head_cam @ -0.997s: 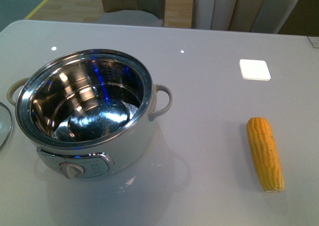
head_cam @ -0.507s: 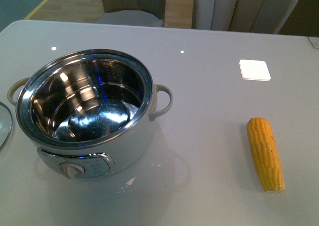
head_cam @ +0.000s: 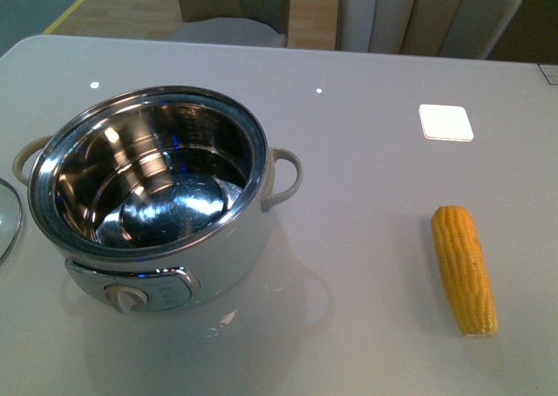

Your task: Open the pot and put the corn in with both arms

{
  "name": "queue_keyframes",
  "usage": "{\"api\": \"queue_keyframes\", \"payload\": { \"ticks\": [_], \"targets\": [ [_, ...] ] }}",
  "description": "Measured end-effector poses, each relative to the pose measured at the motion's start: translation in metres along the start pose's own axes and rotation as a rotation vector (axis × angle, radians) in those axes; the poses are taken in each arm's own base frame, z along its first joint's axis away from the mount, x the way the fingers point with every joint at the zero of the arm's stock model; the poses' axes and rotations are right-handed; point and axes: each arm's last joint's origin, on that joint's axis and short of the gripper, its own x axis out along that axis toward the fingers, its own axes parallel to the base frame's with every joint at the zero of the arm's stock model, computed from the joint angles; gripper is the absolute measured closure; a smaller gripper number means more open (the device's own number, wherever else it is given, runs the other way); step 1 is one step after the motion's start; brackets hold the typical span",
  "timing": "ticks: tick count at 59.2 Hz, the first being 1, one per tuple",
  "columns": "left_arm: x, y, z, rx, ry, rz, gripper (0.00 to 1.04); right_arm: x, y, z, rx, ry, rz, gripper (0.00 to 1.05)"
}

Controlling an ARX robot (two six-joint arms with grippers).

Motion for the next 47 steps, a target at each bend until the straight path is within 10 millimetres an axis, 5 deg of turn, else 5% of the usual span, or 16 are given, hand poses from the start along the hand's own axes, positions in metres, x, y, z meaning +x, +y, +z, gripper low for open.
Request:
{"api": "queue_keyframes", "payload": {
  "ticks": [7,28,42,47],
  "targets": [
    [-0.003,-0.004,0.012,0.055,-0.151,-0.095,0.33,0.000,0.000,0.000,0.000,0.001,0.000,0.09],
    [-0.004,-0.019,0.012,0.068,-0.154,-0.117,1.01,0.000,0.000,0.000,0.000,0.000,0.000,0.09],
    [-0.004,-0.019,0.016,0.069,-0.160,-0.120,1.01,0.000,0.000,0.000,0.000,0.000,0.000,0.09],
    [-0.004,-0.019,0.016,0.069,-0.160,-0.119,0.86,0.000,0.000,0.000,0.000,0.000,0.000,0.09]
  ]
}}
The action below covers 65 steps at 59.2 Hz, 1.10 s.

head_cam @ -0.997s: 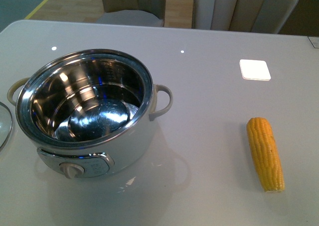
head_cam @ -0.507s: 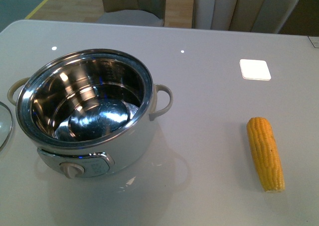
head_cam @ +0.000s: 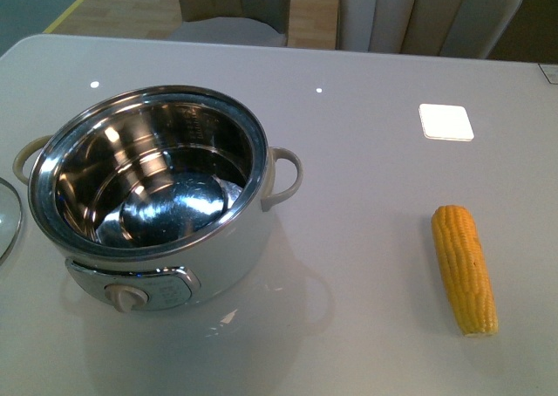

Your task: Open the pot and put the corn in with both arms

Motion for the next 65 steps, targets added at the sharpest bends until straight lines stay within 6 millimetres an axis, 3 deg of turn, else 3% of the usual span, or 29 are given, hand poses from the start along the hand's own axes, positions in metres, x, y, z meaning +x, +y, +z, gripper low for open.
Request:
{"api": "queue_keyframes", "payload": {
  "ticks": [25,44,50,55,65],
  "targets": [
    [0.000,0.000,0.000,0.000,0.000,0.000,0.06,0.000,0.000,0.000,0.000,0.000,0.000,0.09],
    [0.000,0.000,0.000,0.003,0.000,0.000,0.07,0.000,0.000,0.000,0.000,0.014,0.004,0.09],
    [0.000,0.000,0.000,0.003,0.000,-0.001,0.07,0.003,0.001,0.000,0.027,0.571,0.059,0.09],
    [0.000,0.000,0.000,0.003,0.000,-0.001,0.07,0.003,0.001,-0.009,0.049,0.854,0.068,0.09],
    [0.000,0.000,0.000,0.003,0.000,0.000,0.07,0.012,0.004,-0.014,0.043,0.904,0.050,0.09]
  ]
}}
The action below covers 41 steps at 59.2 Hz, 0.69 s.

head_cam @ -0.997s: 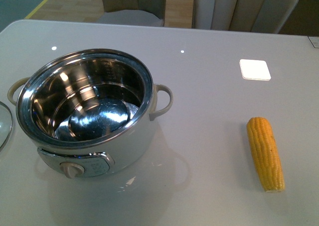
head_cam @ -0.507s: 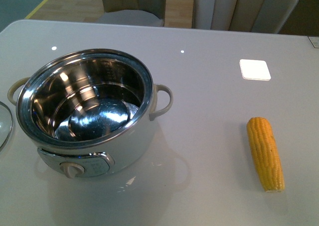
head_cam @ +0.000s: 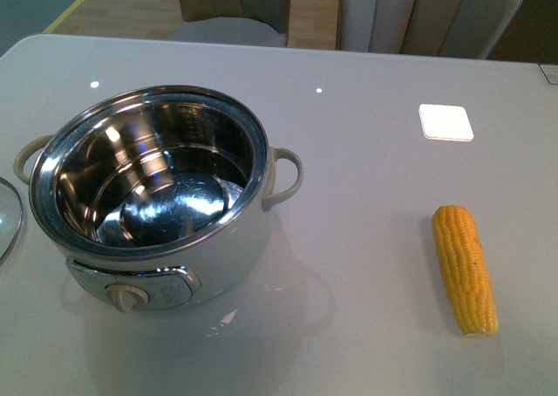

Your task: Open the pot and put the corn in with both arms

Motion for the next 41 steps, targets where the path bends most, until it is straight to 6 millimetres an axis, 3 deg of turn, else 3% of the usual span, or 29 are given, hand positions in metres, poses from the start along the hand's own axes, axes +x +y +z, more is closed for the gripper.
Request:
{"api": "queue_keyframes", "payload": {
  "ticks": [19,27,41],
  "targets": [
    [0.000,0.000,0.000,0.000,0.000,0.000,0.07,0.058,0.007,0.035,0.024,0.039,0.021,0.09],
    [0.000,0.000,0.000,0.000,0.000,0.000,0.07,0.097,0.012,0.058,0.054,0.083,-0.020,0.09],
    [0.000,0.000,0.000,0.000,0.000,0.000,0.07,0.158,0.015,0.075,0.089,0.177,-0.032,0.09]
  ]
}}
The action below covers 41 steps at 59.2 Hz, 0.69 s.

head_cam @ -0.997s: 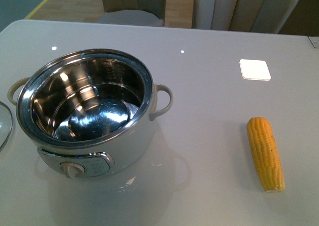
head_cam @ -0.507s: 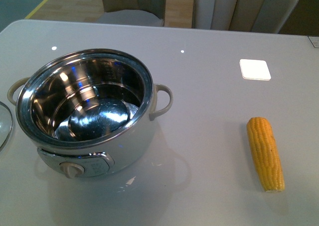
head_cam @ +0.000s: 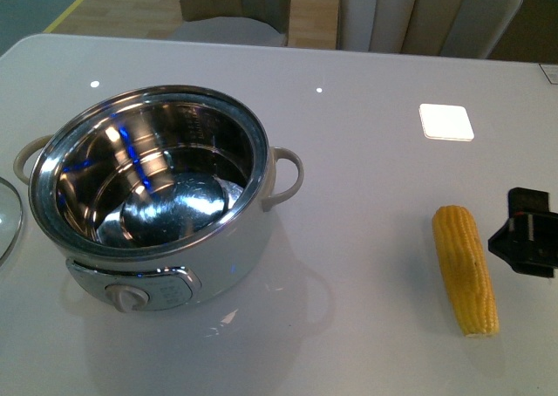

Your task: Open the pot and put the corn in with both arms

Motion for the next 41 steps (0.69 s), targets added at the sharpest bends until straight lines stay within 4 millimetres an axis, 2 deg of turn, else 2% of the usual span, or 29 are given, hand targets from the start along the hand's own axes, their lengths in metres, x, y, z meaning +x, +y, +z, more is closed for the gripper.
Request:
{"api": "queue_keyframes", "payload": {
  "ticks": [8,30,34,41],
  "targets": [
    [0.000,0.000,0.000,0.000,0.000,0.000,0.07,0.030,0.002,0.002,-0.003,0.047,0.003,0.09],
    [0.000,0.000,0.000,0.000,0.000,0.000,0.07,0.078,0.017,-0.006,-0.065,0.120,-0.045,0.09],
    [0.000,0.000,0.000,0.000,0.000,0.000,0.07,0.088,0.017,-0.008,-0.073,0.136,-0.058,0.17],
    [0.000,0.000,0.000,0.000,0.000,0.000,0.07,0.101,0.019,-0.008,-0.094,0.152,-0.074,0.42]
  ]
}}
